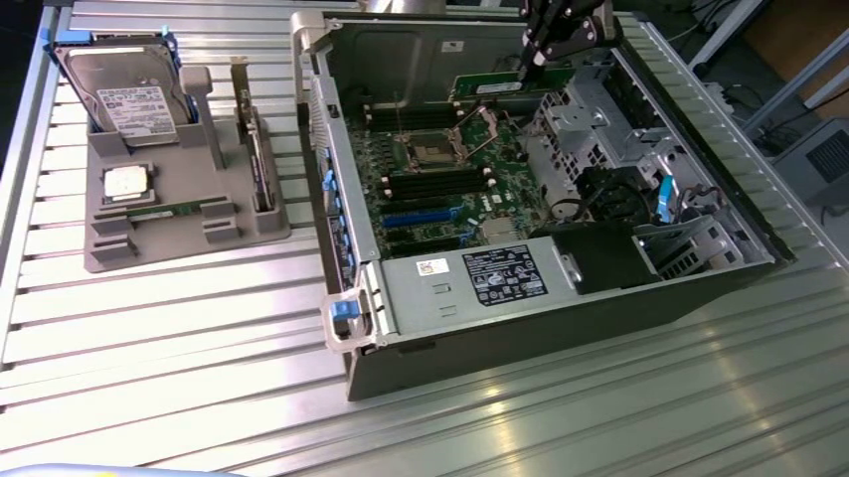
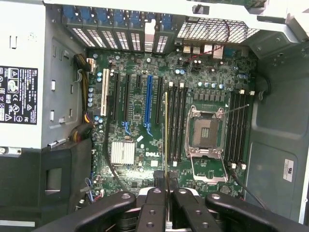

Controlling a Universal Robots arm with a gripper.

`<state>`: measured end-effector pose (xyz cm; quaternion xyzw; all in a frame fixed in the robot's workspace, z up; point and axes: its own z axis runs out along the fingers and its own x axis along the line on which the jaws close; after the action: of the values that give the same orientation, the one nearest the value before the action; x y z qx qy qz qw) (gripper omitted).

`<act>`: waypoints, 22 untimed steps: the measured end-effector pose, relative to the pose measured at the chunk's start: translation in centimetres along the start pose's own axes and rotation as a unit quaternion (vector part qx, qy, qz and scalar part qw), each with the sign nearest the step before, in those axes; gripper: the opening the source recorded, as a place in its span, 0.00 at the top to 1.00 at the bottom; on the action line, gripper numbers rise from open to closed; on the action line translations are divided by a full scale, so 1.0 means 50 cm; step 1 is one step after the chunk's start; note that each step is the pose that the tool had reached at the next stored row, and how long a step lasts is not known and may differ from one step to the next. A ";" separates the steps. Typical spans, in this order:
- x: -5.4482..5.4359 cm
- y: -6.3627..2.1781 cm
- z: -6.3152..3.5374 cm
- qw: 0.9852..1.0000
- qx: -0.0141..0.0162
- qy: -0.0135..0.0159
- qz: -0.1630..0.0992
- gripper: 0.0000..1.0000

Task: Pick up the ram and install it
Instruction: 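Pick up the ram and move it above insertion slot, then insert the ram into the slot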

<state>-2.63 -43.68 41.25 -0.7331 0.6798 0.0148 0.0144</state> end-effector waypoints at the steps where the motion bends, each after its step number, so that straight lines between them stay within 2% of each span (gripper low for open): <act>1: 0.000 0.000 0.000 1.000 0.000 0.000 0.000 0.88; 4: 0.000 0.000 0.000 1.000 0.000 0.000 0.000 0.88; 8: -0.001 0.011 0.003 1.000 0.000 0.000 0.000 0.88; 22: 0.000 0.012 0.021 1.000 0.000 0.000 0.000 0.88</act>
<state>-3.21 -43.68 40.19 -0.7332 0.6797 0.0147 0.0144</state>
